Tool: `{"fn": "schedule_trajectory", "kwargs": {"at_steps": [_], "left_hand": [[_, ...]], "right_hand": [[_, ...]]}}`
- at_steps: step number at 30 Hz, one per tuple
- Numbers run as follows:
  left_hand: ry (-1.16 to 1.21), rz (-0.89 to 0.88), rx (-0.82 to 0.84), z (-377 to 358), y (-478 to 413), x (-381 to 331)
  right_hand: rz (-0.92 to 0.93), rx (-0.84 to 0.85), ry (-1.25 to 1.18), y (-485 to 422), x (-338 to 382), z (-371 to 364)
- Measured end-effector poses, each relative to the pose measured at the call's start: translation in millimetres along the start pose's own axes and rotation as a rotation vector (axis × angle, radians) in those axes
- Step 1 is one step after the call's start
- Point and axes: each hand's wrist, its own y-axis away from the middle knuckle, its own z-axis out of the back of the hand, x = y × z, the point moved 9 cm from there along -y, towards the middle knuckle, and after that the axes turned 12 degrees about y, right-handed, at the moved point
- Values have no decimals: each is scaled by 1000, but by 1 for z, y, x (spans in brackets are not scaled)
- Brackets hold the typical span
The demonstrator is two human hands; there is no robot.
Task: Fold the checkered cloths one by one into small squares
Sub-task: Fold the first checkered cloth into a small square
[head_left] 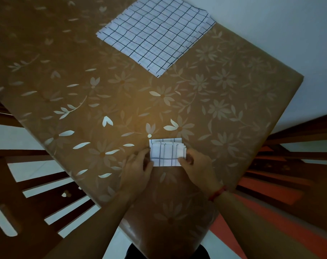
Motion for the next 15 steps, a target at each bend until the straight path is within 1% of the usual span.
{"fn": "schedule_trajectory", "kwargs": {"at_steps": [3,10,15], "left_hand": [[-37,22,15,-2,-4,5],[-215,-138,-35,-2,-5,-9],[-248,-216,-69,3,-4,-19]], "right_hand": [[-54,21,-14,-8,-2,-3],[-116,7,-15,-21,-5,-4],[-103,-1,12,-26,-1,-4]]}}
